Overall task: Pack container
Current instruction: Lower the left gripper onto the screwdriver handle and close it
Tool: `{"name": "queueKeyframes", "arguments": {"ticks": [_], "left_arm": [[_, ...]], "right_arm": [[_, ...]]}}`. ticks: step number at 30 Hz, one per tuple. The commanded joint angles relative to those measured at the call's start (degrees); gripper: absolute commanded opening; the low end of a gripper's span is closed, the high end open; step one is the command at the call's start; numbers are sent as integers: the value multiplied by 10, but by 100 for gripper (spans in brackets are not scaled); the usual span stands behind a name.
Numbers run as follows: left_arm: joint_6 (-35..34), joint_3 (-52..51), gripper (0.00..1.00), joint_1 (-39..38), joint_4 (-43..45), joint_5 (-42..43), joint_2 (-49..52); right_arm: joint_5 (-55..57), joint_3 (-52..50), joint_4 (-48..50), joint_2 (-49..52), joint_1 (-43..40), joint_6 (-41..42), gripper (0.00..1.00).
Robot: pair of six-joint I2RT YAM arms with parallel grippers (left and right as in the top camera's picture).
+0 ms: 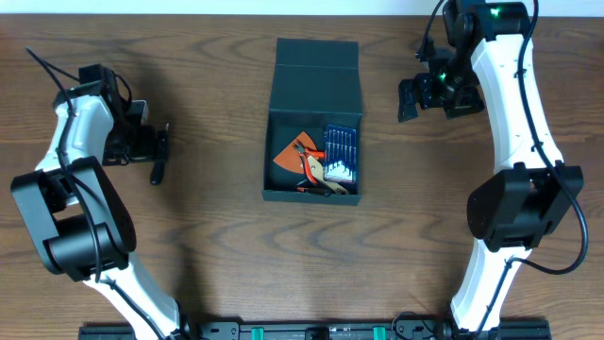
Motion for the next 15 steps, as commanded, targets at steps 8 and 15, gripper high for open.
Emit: {"name": "queueKeyframes", "arguments": {"ticks": [8,15], "left_arm": [[17,0,98,-1,15,-7,7],[16,0,98,-8,14,-7,35]], "right_arm": [[6,-3,-2,-7,4,-11,99],[6,-3,0,-7,4,-11,99]]}}
